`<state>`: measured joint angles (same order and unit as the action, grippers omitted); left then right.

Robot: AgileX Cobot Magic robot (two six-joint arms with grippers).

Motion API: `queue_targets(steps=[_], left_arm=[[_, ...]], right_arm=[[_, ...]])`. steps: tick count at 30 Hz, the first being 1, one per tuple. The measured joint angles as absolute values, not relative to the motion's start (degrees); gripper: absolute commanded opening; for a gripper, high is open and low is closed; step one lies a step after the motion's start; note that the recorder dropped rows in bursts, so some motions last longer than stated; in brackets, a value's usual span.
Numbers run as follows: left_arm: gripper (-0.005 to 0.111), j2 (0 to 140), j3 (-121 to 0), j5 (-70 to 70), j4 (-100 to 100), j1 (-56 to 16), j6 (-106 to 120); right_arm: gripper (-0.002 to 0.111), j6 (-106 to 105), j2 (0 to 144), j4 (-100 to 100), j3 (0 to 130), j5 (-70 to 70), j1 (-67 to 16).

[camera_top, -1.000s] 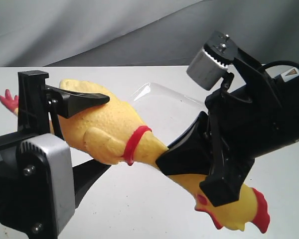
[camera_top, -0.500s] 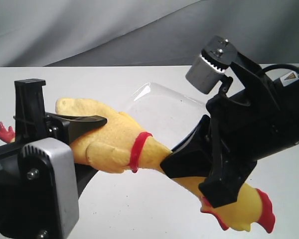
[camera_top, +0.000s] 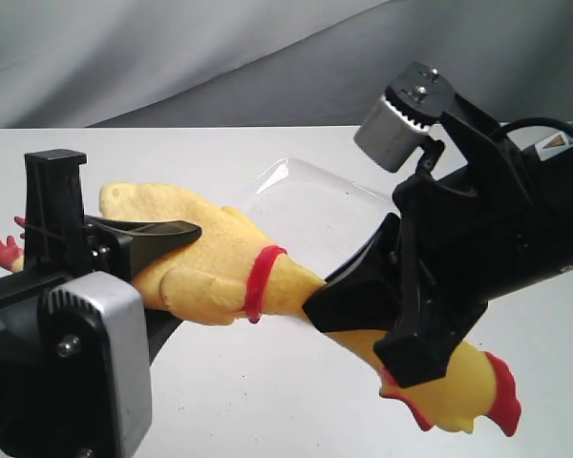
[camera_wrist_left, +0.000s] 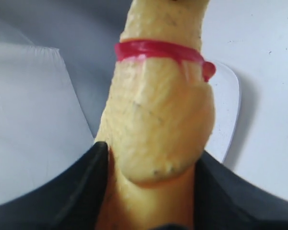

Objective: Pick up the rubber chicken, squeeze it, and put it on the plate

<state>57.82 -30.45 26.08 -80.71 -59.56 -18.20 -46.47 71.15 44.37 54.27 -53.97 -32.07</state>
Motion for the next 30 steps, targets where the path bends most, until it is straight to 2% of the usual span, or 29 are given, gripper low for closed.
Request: queue_targets(steps=[2, 3, 6, 7, 10, 12, 16, 21, 23, 24, 25, 27, 28, 30], left_arm=[[0.086, 57.82, -30.45, 26.11, -81.1, -59.56, -17.36], [0.09, 57.82, -30.45, 26.11, -81.2, -59.56, -17.13], [0.084, 57.82, -30.45, 26.91, -81.33, -59.56, -18.44], [0.081, 57.82, -30.45, 27.17, -81.33, -59.56, -18.91], [0.06, 57.82, -30.45, 27.54, -81.47, -59.56, -19.75], [0.043, 57.82, -30.45, 27.64, -81.69, -59.56, -19.9], [0.001, 57.82, -30.45, 27.64, -81.7, -59.56, -19.9], [0.001, 57.82, -30.45, 27.64, -81.7, -59.56, -19.9], [0.014, 57.82, -30.45, 27.64, -81.78, -59.56, -19.9], [0.031, 57.82, -30.45, 27.64, -81.93, -59.56, -19.9], [0.054, 57.82, -30.45, 27.64, -82.19, -59.56, -18.75], [0.089, 57.82, -30.45, 27.64, -82.83, -59.56, -16.98], [0.092, 57.82, -30.45, 27.84, -83.36, -59.56, -17.26], [0.088, 57.82, -30.45, 30.01, -84.8, -59.56, -22.39]], right_arm=[[0.0, -46.47, 71.15, 44.37, 54.27, -53.69, -32.07], [0.0, -46.47, 71.15, 44.26, 54.27, -53.43, -32.07], [0.0, -46.35, 71.15, 44.26, 54.27, -52.65, -32.07], [0.0, -46.35, 71.15, 44.26, 54.27, -52.5, -32.07], [0.0, -46.35, 71.15, 44.26, 54.27, -52.45, -32.07], [0.0, -46.35, 71.15, 44.04, 54.27, -52.45, -32.07], [0.0, -46.25, 71.15, 43.5, 54.27, -52.57, -32.07], [0.0, -46.25, 71.15, 43.61, 54.27, -52.57, -32.07], [0.0, -46.25, 71.15, 43.61, 54.27, -52.57, -32.07], [0.0, -46.25, 71.15, 43.61, 54.27, -52.57, -32.07], [0.0, -46.25, 71.15, 43.61, 54.27, -52.57, -32.07], [0.0, -46.25, 71.15, 43.61, 54.27, -52.57, -32.07], [0.0, -46.25, 71.15, 43.72, 54.27, -52.46, -32.07], [0.0, -46.25, 71.15, 43.72, 54.27, -51.83, -32.07]])
